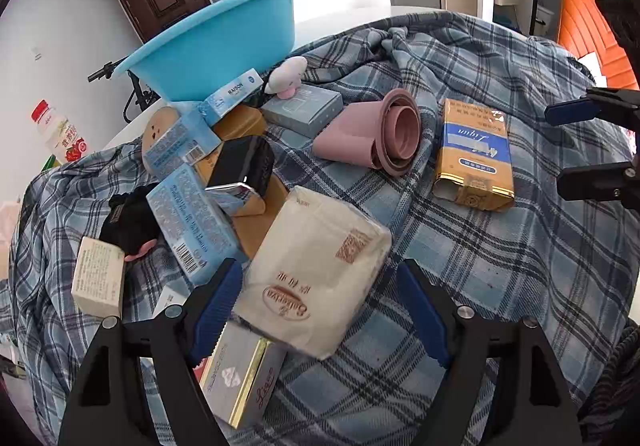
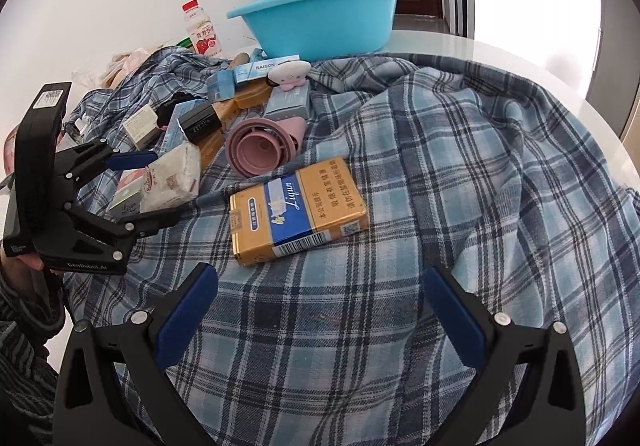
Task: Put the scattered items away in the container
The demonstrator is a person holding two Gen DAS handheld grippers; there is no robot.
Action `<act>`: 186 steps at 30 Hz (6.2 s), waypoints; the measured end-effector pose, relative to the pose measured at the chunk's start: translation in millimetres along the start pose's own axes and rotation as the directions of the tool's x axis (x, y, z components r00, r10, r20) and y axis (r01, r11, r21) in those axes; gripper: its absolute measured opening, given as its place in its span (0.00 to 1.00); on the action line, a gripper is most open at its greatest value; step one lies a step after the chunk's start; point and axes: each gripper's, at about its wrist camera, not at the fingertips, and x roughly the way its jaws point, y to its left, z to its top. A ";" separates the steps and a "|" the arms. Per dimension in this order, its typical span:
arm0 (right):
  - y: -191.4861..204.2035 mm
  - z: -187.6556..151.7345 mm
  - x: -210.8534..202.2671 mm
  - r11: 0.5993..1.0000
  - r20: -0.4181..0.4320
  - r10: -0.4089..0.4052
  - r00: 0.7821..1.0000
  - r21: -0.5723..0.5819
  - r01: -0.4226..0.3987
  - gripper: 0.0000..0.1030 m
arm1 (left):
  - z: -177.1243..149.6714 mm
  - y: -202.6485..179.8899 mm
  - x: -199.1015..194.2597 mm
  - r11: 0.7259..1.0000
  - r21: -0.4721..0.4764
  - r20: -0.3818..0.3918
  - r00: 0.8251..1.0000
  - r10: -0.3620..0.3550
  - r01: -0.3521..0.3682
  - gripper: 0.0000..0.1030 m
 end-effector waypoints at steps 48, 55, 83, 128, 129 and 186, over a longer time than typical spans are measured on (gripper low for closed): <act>29.4 28.0 25.6 0.965 -0.009 -0.022 1.000 -0.261 0.019 0.82 | -14.3 19.0 -27.1 0.972 -0.153 0.038 0.984 -0.173 0.177 0.57; 37.0 17.6 10.2 0.966 -0.029 0.020 0.999 -0.259 -0.027 0.83 | -14.0 19.5 -31.9 0.966 -0.177 0.063 0.981 -0.181 0.190 0.57; 62.0 50.2 -47.5 0.940 0.137 0.102 0.985 -0.338 -0.051 0.83 | 24.7 25.6 -73.4 0.983 -0.101 0.142 0.981 -0.136 0.151 0.57; 36.1 222.3 -86.9 0.958 0.388 0.094 0.917 -0.284 0.022 0.83 | 212.0 120.6 -108.2 0.990 -0.109 0.319 0.946 -0.050 0.089 0.57; 34.7 228.5 -83.9 0.960 0.390 0.080 0.917 -0.277 0.034 0.83 | 217.2 122.7 -108.1 0.990 -0.107 0.319 0.946 -0.051 0.090 0.57; -82.4 428.3 167.1 0.973 -0.158 -0.062 0.985 0.208 0.095 0.83 | 324.2 293.0 186.0 0.778 -0.621 -0.247 0.966 -0.079 -0.095 0.56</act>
